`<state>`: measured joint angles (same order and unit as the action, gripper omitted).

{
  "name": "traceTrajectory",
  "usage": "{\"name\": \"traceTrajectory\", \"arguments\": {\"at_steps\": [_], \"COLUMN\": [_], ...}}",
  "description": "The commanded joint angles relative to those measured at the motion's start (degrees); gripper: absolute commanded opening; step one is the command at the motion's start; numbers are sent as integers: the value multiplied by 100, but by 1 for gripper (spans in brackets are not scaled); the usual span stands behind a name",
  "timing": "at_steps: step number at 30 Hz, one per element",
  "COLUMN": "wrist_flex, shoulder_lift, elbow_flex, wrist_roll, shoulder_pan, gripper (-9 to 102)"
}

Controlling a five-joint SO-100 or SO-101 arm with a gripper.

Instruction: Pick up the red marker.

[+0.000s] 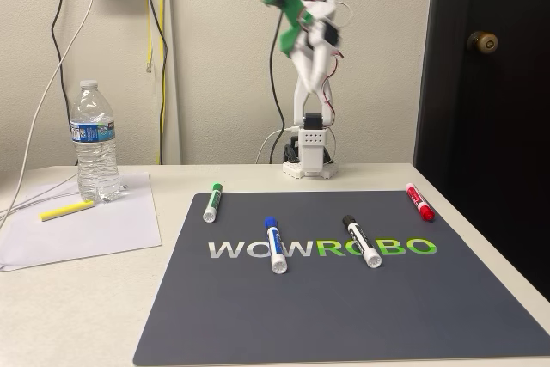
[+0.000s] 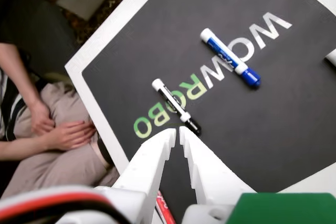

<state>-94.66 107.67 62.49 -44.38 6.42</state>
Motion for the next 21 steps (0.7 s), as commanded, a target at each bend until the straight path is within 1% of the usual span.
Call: {"name": "traceTrajectory", "arguments": {"at_steps": [1,5,10,21], "wrist_flex": [-281,-545,-545,-545], "shoulder_lift": [-167,-519,-1020,-1819], "elbow_flex": [-202,-202,-44,167], "wrist_roll": [62,255,791,738], "shoulder_pan": [650,1213,1828,3138], "gripper": [0,0,0,0]}}
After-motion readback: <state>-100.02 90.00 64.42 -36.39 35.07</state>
